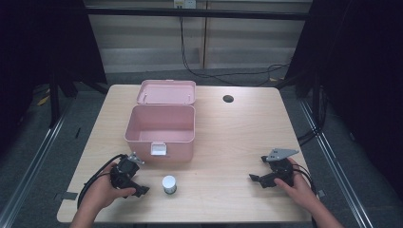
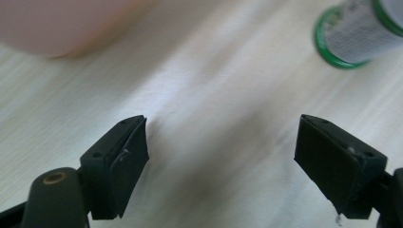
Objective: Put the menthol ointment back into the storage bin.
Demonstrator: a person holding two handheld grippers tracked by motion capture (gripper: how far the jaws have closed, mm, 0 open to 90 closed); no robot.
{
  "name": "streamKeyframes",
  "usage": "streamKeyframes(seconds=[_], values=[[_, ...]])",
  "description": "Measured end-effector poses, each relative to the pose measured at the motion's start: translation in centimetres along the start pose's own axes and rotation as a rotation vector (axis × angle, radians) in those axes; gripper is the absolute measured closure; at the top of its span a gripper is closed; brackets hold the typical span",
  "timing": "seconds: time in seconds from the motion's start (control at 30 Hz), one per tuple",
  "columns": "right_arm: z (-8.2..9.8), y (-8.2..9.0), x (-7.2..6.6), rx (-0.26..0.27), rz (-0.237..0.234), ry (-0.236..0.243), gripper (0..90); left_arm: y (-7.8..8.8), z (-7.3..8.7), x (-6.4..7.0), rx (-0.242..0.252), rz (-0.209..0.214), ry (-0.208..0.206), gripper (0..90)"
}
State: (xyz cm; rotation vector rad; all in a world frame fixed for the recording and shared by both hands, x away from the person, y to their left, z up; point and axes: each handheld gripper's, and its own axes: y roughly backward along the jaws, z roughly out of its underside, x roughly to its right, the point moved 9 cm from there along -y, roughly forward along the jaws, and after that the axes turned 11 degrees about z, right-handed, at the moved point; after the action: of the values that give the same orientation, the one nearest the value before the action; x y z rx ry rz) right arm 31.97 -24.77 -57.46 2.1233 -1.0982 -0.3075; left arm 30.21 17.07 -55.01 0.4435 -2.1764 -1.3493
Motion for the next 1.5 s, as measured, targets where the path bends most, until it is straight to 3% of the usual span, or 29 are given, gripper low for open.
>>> streamKeyframes(seconds=[0.23,0.3,0.57,0.97,1.1,1.5], values=[[0.0,0.0,0.0,0.0,0.0,0.0,8.6,-0.2,-1.3,1.8,-0.043,0.044,-0.033,19.3],[0.0,0.0,0.0,0.0,0.0,0.0,8.6,-0.6,-1.6,2.5,-0.081,0.058,-0.055,19.9],[0.0,0.0,0.0,-0.001,0.0,-0.001,8.6,-1.2,-2.5,3.8,-0.121,0.076,-0.085,21.3],[0.0,0.0,0.0,0.0,0.0,0.0,8.6,-0.6,-3.7,4.8,-0.166,0.082,-0.116,24.4],[0.0,0.0,0.0,0.0,0.0,0.0,8.6,-0.6,-4.2,5.0,-0.171,0.082,-0.111,24.4],[0.0,0.0,0.0,0.0,0.001,0.0,8.6,-1.3,-5.7,5.9,-0.211,0.089,-0.146,28.9]])
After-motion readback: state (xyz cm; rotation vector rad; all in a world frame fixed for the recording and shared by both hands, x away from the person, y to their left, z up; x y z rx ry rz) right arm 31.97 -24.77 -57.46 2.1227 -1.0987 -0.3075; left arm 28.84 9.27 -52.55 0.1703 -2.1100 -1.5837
